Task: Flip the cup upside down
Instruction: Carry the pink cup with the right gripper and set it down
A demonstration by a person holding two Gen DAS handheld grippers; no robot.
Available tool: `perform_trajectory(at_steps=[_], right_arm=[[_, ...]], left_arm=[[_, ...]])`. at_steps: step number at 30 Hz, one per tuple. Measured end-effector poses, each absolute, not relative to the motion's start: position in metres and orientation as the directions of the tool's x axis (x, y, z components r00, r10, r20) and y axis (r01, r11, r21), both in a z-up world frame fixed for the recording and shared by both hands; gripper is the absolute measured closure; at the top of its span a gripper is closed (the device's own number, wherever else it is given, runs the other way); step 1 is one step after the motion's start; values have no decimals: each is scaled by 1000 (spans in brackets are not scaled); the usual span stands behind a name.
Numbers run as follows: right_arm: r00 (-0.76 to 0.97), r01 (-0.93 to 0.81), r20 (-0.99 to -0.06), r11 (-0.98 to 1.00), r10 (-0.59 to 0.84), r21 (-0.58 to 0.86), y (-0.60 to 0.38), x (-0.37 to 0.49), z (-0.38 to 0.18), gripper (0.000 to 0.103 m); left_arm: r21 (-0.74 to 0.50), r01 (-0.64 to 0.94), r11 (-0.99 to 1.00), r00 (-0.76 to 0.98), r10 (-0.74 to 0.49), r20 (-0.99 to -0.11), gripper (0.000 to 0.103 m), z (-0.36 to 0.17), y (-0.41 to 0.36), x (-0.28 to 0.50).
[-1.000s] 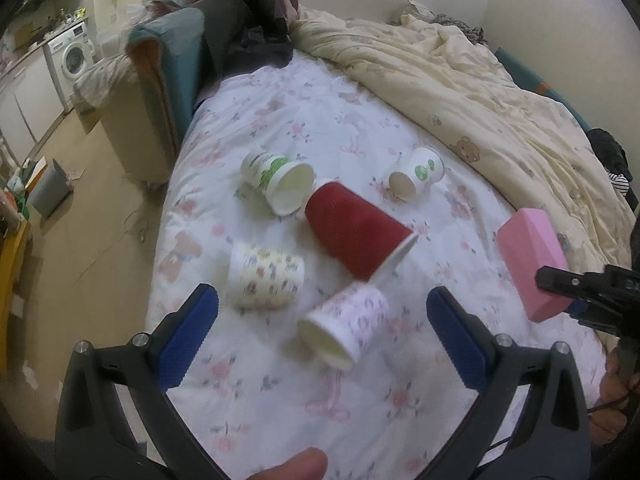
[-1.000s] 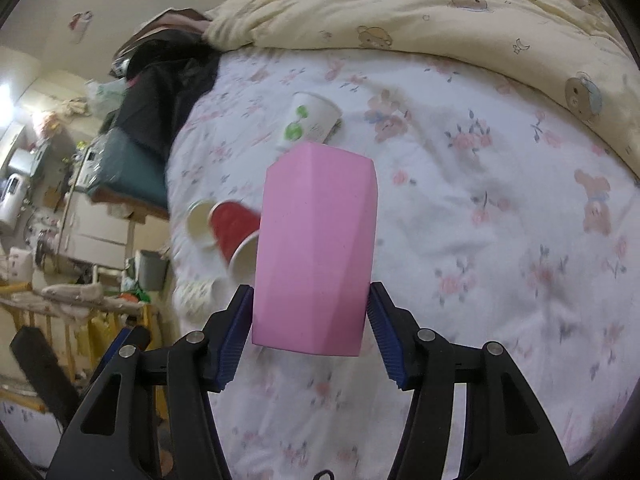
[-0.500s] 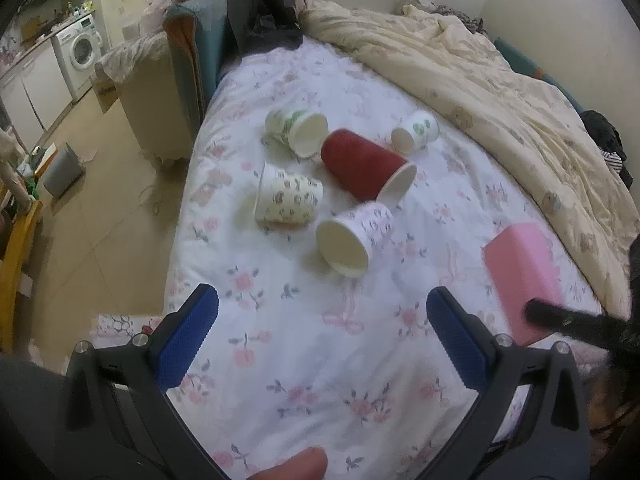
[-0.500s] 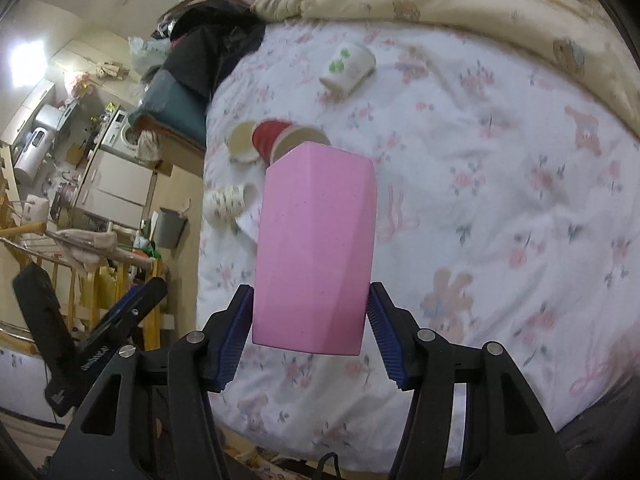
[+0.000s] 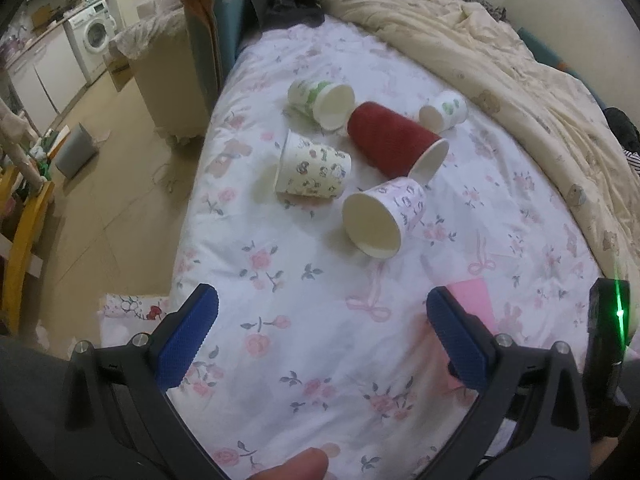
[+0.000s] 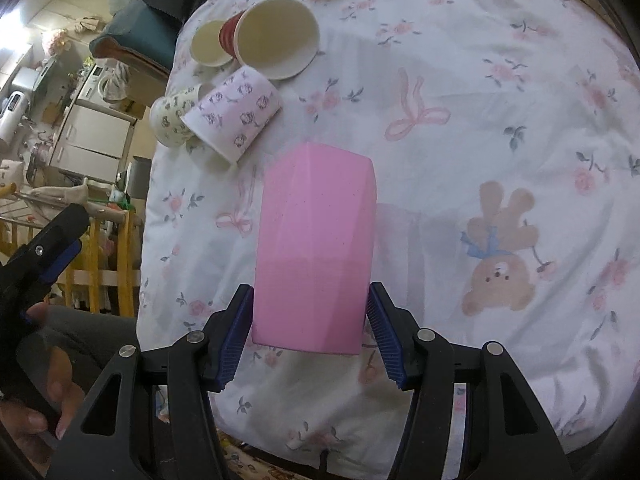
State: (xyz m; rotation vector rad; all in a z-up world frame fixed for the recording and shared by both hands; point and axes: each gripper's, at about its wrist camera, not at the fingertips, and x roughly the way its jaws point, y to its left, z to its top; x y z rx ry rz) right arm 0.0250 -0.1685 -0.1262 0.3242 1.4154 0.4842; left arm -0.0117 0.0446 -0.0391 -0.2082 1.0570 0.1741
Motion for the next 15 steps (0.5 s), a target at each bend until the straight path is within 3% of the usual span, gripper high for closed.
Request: perform_trajectory(at_steps=[13, 15], right_arm=[[31, -128, -877, 872, 480, 472, -164, 20, -146, 41], [42, -128, -880, 876, 474, 465, -163, 21, -144, 37]], left_arm=[[-109, -220, 969, 476, 9, -880, 0, -42, 35, -8], [-110, -221, 969, 476, 9, -879, 0, -42, 35, -8]])
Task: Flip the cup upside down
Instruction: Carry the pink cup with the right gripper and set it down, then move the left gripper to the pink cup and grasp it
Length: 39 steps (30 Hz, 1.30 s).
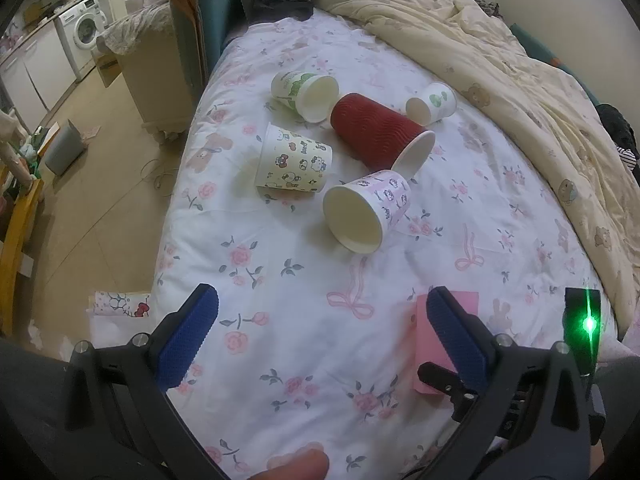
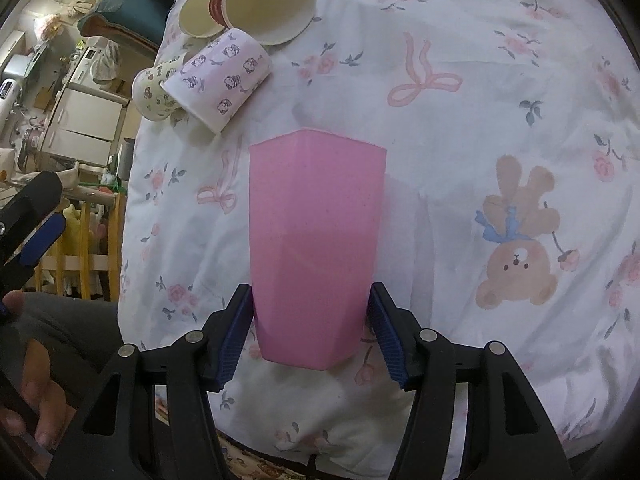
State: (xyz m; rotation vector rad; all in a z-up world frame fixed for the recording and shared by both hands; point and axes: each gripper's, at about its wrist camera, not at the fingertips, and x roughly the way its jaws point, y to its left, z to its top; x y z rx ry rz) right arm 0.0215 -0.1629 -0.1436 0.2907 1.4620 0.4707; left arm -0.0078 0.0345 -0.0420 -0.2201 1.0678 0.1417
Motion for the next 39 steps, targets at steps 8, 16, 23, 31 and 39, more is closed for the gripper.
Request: perform_trajectory(at_steps=[8, 16, 23, 31, 39], right_arm=[[124, -128, -865, 873, 485, 471, -175, 24, -118, 16], [315, -248, -818, 873, 482, 419, -199, 25, -43, 10], [473, -298, -763, 895, 439, 331, -226, 27, 4, 10], [498, -228, -750, 900, 435, 370, -251, 33, -13, 10], [502, -174, -744, 894, 441, 412, -262, 39, -18, 11]], left_arm=[[-122, -227, 966, 497, 7, -868, 0, -36, 37, -11], [-141, -221, 965, 526, -4, -850, 0, -28, 40, -13], [-141, -214, 967, 535, -5, -845, 0, -26, 39, -14], [-134, -214, 968, 531, 0, -847, 0, -28, 36, -12], [-96, -172, 980, 518, 7, -856, 1, -36, 23, -11]])
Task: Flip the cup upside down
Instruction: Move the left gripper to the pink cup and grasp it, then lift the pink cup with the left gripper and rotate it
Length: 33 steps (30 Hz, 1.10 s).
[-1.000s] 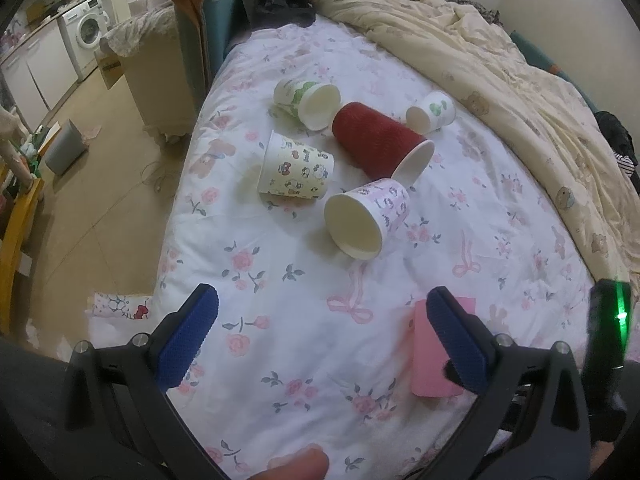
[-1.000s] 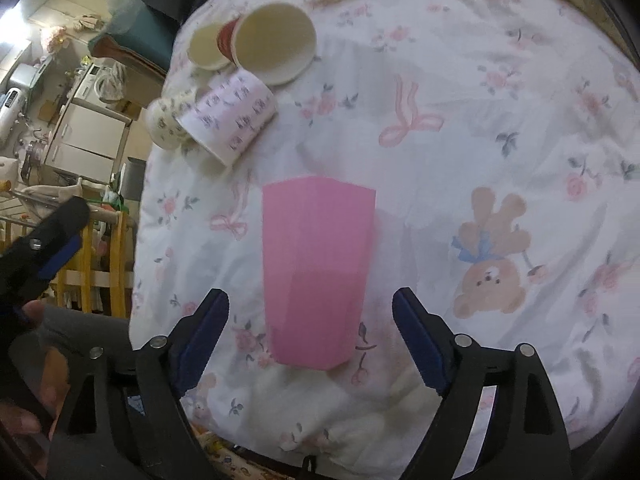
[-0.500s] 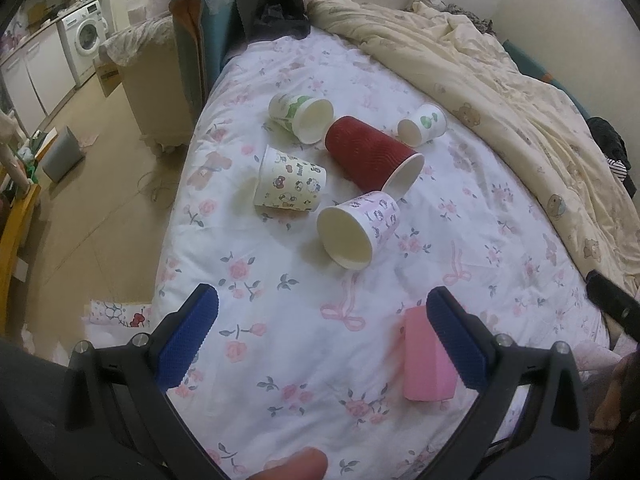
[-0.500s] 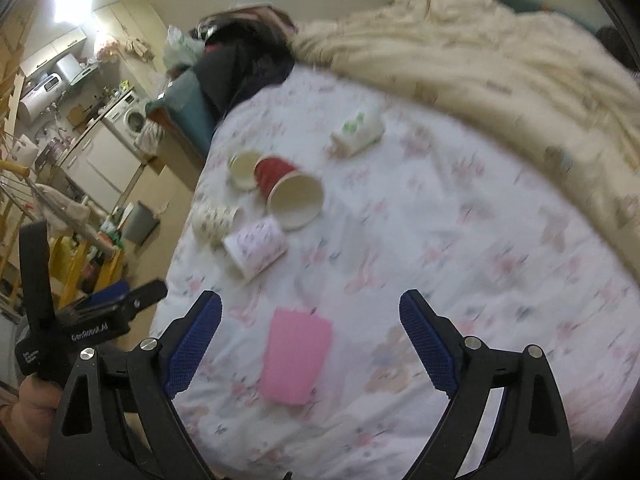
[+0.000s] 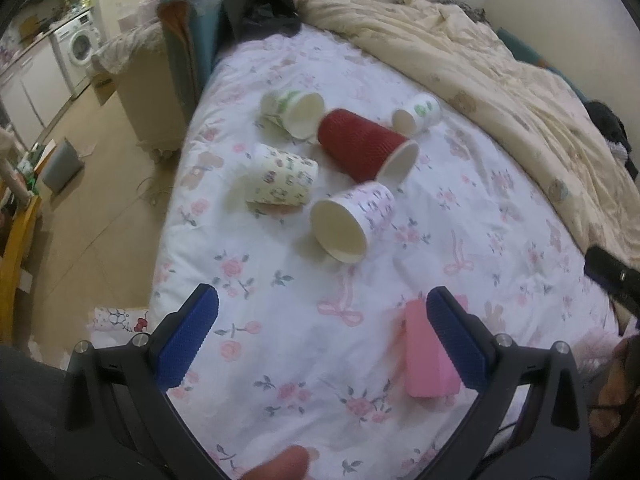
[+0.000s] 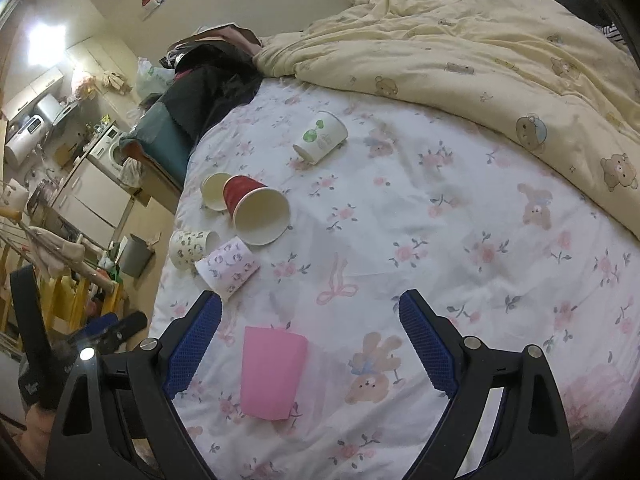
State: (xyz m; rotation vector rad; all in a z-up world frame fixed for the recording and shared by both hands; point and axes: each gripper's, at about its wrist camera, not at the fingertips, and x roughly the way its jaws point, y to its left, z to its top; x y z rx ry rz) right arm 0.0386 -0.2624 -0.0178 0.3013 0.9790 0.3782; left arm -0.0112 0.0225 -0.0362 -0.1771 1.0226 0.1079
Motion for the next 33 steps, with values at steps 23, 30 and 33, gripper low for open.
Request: perform_trajectory(at_steps=[23, 30, 33], right_arm=[[531, -105, -723, 881, 443, 462, -296, 43, -13, 11], [524, -102, -719, 872, 456, 479, -294, 47, -14, 11], [523, -97, -721, 872, 455, 480, -294, 48, -15, 11]], left_arm=[[-151, -4, 988, 82, -151, -985, 27, -144, -96, 14], [-107, 26, 994, 63, -109, -992, 51, -152, -103, 14], [-117, 40, 992, 47, -119, -992, 51, -149, -105, 15]])
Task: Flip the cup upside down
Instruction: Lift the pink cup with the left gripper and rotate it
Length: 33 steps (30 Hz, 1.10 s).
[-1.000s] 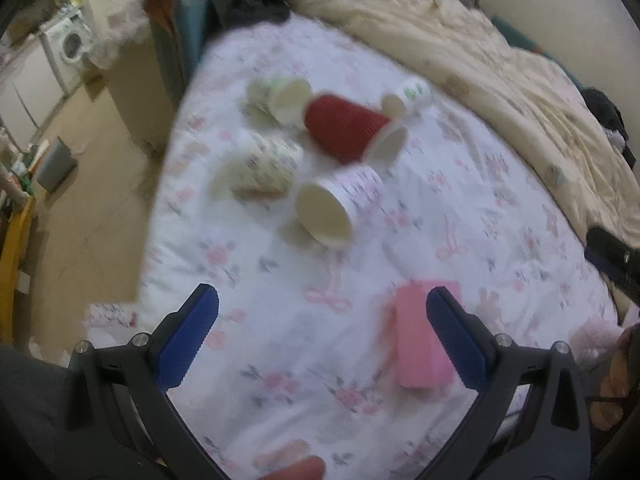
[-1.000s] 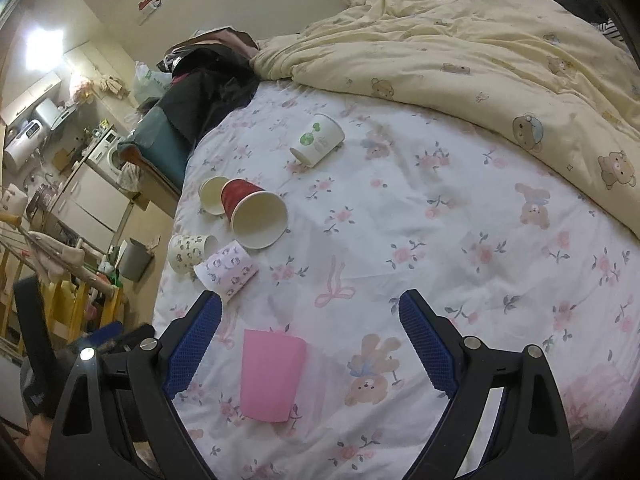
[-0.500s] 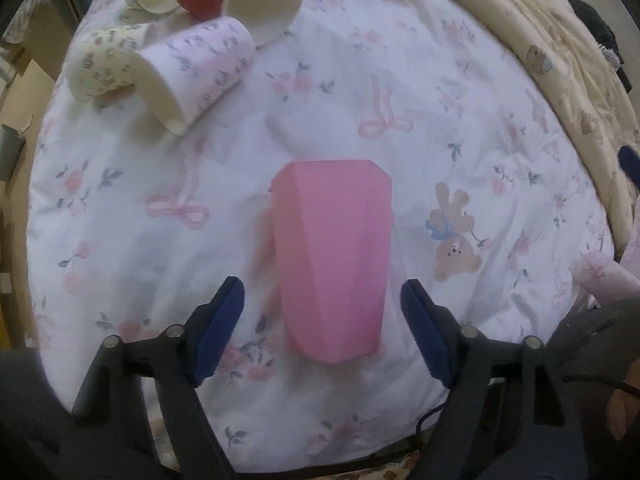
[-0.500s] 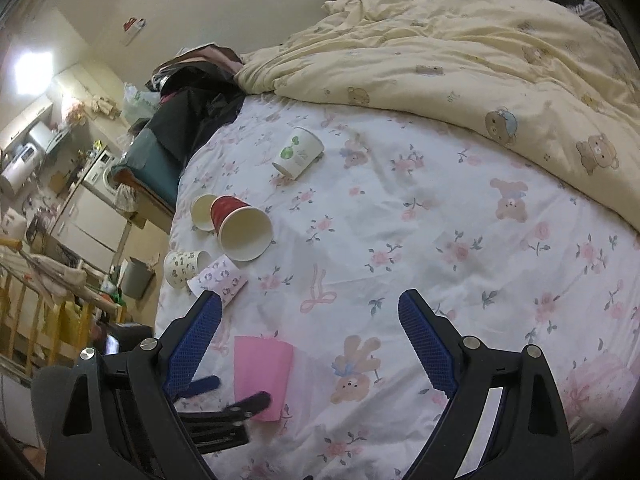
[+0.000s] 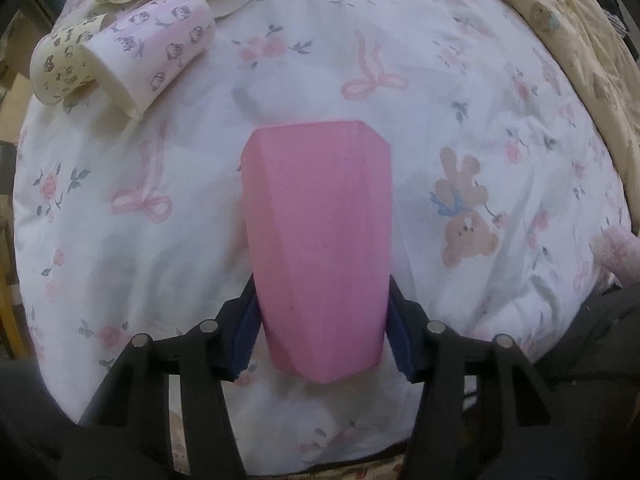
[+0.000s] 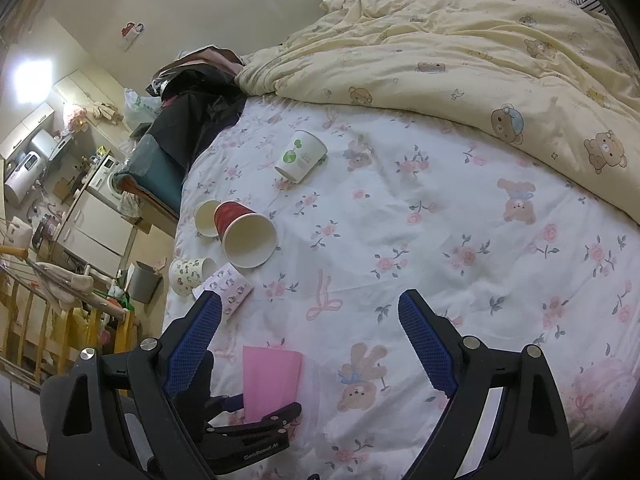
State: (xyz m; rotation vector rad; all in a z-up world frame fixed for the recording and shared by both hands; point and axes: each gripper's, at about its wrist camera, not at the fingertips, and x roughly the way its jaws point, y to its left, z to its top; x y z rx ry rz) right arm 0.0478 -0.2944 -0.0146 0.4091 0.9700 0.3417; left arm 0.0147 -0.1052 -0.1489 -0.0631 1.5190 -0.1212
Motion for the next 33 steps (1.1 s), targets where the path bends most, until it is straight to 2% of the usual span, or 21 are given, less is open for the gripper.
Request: perform_trajectory(at_steps=[8, 14, 26, 29, 31, 33], right_arm=[[520, -107, -730, 881, 444, 460, -288, 48, -16, 11], [512, -117, -742, 891, 433, 439, -280, 49, -20, 11], [512, -189, -765, 920, 391, 343, -254, 39, -22, 11], [511, -206, -776, 929, 369, 306, -247, 38, -24, 11], [507, -214, -783, 932, 361, 292, -244, 37, -25, 11], [497, -226, -784, 928, 373, 297, -241, 37, -26, 11]], left_arm=[[-170, 55, 984, 179, -178, -968, 51, -88, -85, 9], [-150, 15, 989, 270, -148, -951, 51, -46, -50, 8], [-120, -56, 991, 386, -89, -918, 51, -42, -2, 13], [-164, -68, 984, 394, -125, -911, 51, -45, 1, 12], [-247, -82, 965, 366, -201, -909, 51, -48, 3, 11], [-243, -72, 967, 367, -200, -908, 51, -47, 0, 10]])
